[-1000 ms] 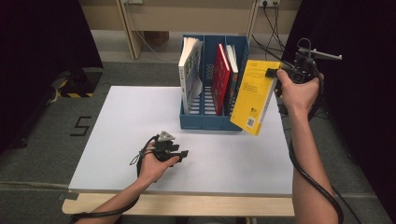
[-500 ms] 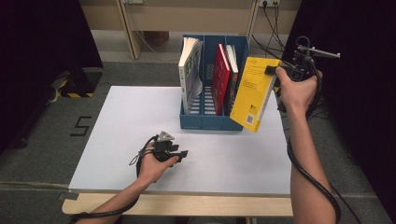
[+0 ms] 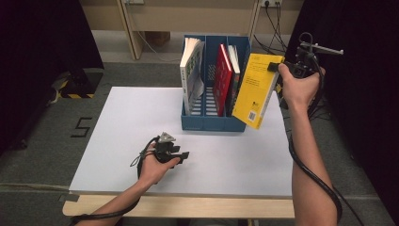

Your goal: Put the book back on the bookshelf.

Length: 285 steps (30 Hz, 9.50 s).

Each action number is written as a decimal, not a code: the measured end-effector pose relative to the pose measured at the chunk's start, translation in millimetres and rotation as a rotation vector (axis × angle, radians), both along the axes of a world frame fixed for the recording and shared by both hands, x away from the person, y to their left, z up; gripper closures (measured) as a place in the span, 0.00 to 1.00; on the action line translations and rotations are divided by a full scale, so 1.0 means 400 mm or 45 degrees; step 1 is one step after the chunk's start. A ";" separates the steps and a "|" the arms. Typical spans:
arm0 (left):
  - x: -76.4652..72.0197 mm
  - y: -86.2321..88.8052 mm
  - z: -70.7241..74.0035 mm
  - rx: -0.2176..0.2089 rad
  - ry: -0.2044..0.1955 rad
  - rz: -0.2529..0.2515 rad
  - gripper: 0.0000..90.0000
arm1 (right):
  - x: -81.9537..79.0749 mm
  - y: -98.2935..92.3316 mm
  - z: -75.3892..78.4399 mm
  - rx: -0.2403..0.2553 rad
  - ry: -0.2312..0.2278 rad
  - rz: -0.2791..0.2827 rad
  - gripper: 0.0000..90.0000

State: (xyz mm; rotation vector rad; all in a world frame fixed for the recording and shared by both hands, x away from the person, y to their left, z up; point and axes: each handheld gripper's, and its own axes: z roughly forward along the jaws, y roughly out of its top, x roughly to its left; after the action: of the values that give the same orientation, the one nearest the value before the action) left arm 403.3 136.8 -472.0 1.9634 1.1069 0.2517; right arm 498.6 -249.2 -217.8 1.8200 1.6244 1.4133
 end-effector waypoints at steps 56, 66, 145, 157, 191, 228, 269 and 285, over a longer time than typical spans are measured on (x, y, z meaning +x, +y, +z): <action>0.003 0.005 -0.002 -0.007 -0.002 0.007 0.54 | 0.050 0.046 -0.023 -0.124 -0.105 -0.060 0.85; 0.003 0.010 -0.005 -0.003 0.005 0.005 0.54 | 0.062 0.052 -0.036 -0.133 -0.104 -0.059 0.85; 0.007 0.002 -0.006 0.001 0.004 0.000 0.54 | 0.090 0.118 -0.057 -0.179 -0.170 0.013 0.85; 0.007 0.003 -0.008 -0.001 0.007 0.003 0.54 | 0.098 0.118 -0.062 -0.197 -0.199 -0.008 0.85; 0.010 0.002 -0.011 0.004 0.016 -0.001 0.54 | 0.130 0.134 -0.087 -0.224 -0.245 -0.029 0.85; 0.010 0.008 -0.017 0.007 0.024 0.001 0.54 | 0.160 0.144 -0.126 -0.230 -0.234 -0.054 0.85; 0.011 0.017 -0.021 0.003 0.032 0.009 0.54 | 0.195 0.172 -0.158 -0.245 -0.239 -0.077 0.85; 0.012 0.018 -0.024 0.002 0.032 0.006 0.54 | 0.207 0.178 -0.169 -0.256 -0.242 -0.087 0.85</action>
State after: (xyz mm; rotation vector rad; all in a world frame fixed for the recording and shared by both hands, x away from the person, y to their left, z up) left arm 407.9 143.9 -481.8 1.9703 1.1281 0.2316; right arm 581.5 -178.0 -285.2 1.5639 1.5332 1.2983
